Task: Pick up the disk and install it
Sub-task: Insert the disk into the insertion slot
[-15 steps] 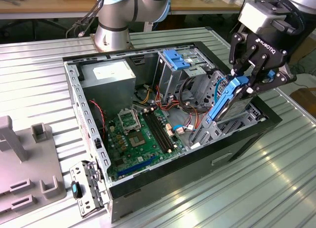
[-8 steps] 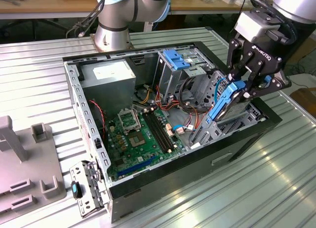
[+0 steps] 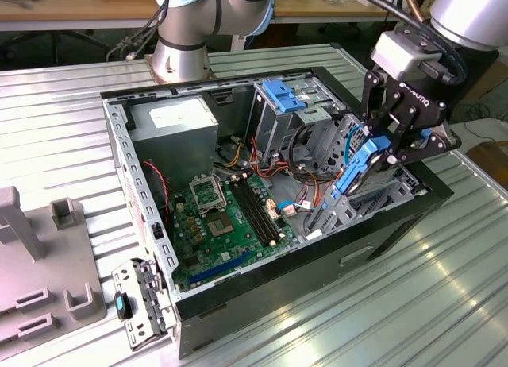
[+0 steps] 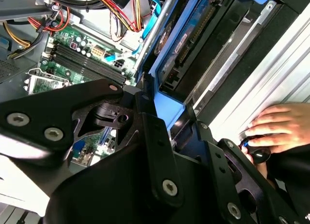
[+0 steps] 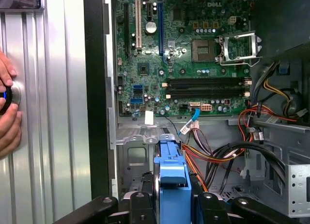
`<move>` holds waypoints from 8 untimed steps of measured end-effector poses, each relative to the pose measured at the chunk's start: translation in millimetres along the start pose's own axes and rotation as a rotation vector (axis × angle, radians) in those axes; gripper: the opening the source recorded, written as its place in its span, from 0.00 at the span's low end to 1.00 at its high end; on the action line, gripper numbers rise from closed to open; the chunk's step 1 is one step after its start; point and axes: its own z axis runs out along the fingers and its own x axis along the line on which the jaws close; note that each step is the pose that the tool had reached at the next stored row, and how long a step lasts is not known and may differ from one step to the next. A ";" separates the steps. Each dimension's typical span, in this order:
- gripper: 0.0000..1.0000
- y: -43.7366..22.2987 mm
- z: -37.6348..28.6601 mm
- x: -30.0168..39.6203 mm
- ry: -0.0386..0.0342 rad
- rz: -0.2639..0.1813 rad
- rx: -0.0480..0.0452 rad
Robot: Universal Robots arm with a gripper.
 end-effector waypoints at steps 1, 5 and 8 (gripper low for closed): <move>0.37 0.0 1.1 0.1 -0.0001 0.000 0.0000; 0.37 0.0 7.5 0.5 0.0000 0.000 0.0000; 0.37 0.1 12.0 0.7 0.0001 0.000 -0.0001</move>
